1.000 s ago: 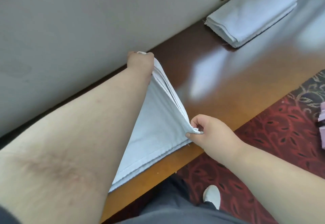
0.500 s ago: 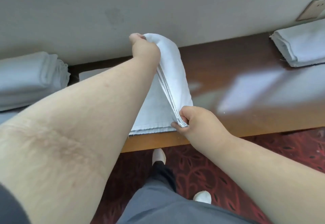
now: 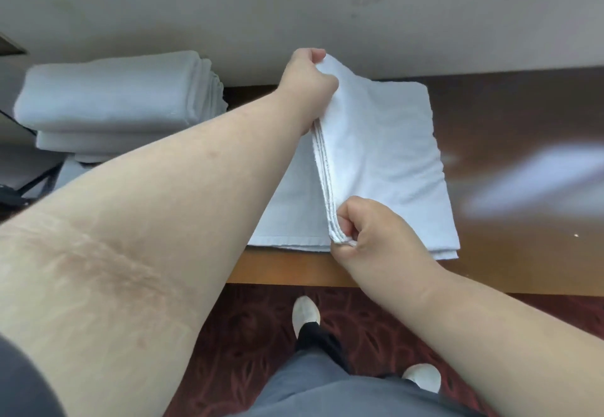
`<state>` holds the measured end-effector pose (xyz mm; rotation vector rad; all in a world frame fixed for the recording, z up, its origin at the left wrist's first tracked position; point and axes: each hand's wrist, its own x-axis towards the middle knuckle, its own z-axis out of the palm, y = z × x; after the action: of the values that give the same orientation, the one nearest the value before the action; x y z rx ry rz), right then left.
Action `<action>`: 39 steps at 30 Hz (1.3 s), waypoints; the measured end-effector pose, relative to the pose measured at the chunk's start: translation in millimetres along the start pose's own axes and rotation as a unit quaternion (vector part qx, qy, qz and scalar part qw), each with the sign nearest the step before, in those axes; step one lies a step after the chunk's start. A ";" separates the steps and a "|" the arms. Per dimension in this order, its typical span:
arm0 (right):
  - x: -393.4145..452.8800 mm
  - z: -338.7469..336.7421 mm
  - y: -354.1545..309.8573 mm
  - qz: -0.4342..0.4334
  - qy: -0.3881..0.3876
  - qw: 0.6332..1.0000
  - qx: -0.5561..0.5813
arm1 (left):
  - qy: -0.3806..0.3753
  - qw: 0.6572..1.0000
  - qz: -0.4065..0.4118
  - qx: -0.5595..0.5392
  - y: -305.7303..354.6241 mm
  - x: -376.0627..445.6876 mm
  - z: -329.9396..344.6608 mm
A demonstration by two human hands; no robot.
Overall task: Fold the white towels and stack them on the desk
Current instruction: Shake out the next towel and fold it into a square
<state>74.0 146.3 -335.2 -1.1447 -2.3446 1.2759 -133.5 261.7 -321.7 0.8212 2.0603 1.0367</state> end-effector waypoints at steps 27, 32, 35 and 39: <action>125.3 121.4 -7.0 0.034 -0.237 0.971 0.010 | 0.113 0.938 0.117 0.306 -167.9 90.9 -66.5; 175.0 41.2 50.3 0.002 0.063 0.987 -0.150 | -0.011 0.933 0.156 0.325 -152.9 20.5 -16.3; 188.0 8.7 96.7 0.060 -0.101 0.933 -0.342 | -0.035 0.880 0.140 0.452 -156.8 -22.2 15.2; 183.9 5.8 116.9 0.043 -0.140 0.916 -0.374 | -0.062 0.823 0.105 0.555 -154.1 -28.8 33.3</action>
<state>9.8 313.8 -459.1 -1.3291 -3.1670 0.5638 -126.0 178.8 -458.7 1.6322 2.4026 -0.2805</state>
